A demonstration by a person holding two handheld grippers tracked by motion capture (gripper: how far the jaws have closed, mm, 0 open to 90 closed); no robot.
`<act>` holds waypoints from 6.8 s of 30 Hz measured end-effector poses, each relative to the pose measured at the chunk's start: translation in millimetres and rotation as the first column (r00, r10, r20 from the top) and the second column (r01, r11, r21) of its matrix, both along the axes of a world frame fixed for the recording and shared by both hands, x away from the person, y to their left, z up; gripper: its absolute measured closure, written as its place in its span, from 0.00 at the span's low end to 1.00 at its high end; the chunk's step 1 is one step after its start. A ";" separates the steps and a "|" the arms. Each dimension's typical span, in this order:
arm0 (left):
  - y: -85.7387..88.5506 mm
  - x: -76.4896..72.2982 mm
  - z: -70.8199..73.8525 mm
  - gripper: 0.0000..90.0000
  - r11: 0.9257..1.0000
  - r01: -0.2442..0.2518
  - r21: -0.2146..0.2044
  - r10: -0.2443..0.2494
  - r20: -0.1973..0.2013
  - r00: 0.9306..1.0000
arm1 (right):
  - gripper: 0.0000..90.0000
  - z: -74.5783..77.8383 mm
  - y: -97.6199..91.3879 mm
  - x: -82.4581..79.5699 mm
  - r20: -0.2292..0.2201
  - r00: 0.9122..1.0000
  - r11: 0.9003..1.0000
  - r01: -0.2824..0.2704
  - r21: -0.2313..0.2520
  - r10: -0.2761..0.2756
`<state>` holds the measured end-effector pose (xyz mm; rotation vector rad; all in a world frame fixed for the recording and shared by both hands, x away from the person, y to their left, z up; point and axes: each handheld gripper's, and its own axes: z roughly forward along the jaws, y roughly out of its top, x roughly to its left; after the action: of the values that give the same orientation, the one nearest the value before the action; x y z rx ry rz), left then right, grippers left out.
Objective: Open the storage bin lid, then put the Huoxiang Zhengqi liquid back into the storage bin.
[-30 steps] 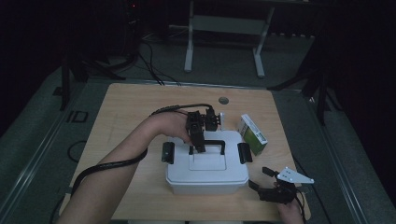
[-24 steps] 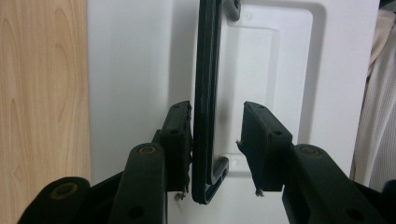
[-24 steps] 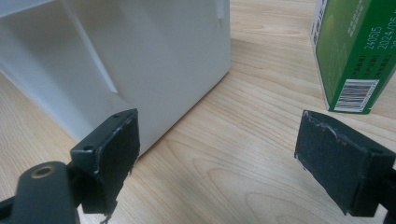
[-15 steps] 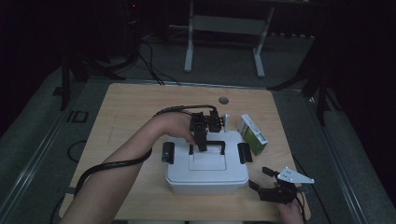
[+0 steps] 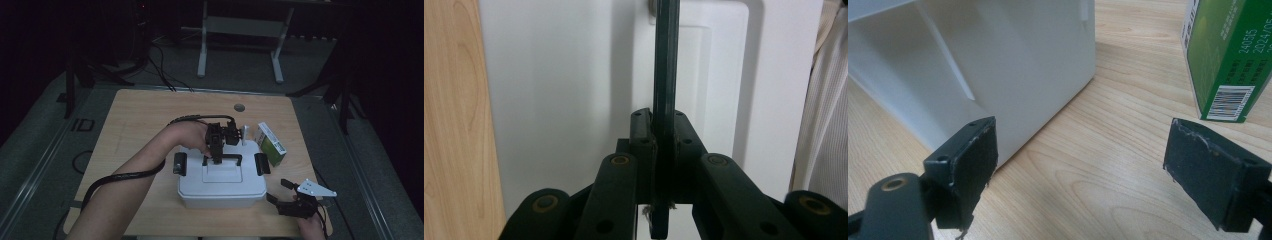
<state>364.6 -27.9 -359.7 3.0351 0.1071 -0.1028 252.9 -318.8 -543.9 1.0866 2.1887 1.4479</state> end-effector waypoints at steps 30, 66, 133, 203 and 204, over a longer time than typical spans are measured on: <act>22.8 1.8 37.6 0.93 0.997 -0.044 -0.065 0.048 0.058 0.997 | 0.15 -0.8 0.3 0.5 -0.004 1.000 1.000 -0.002 -0.001 0.002; 132.8 -6.4 51.3 0.94 0.966 -0.197 -0.169 0.217 0.104 0.971 | 0.15 -0.7 2.9 1.1 -0.014 1.000 1.000 0.001 -0.010 -0.001; 309.8 -43.7 -60.5 0.93 0.836 -0.453 -0.309 0.484 0.027 0.875 | 0.15 -0.5 3.4 2.2 -0.021 1.000 1.000 0.008 -0.013 -0.008; 297.3 -20.2 -118.1 0.42 0.807 -0.568 -0.162 0.575 -0.004 0.818 | 0.13 33.8 -24.2 21.5 -0.096 0.981 0.980 0.157 -0.124 -0.169; 296.8 -20.6 -118.2 0.42 0.809 -0.565 -0.161 0.573 -0.002 0.820 | 0.13 35.2 -24.0 23.9 -0.108 0.977 0.976 0.167 -0.139 -0.182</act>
<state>344.0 268.9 -477.9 2.7055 0.9496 0.0113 276.8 -342.8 -508.7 1.3142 2.1693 1.1776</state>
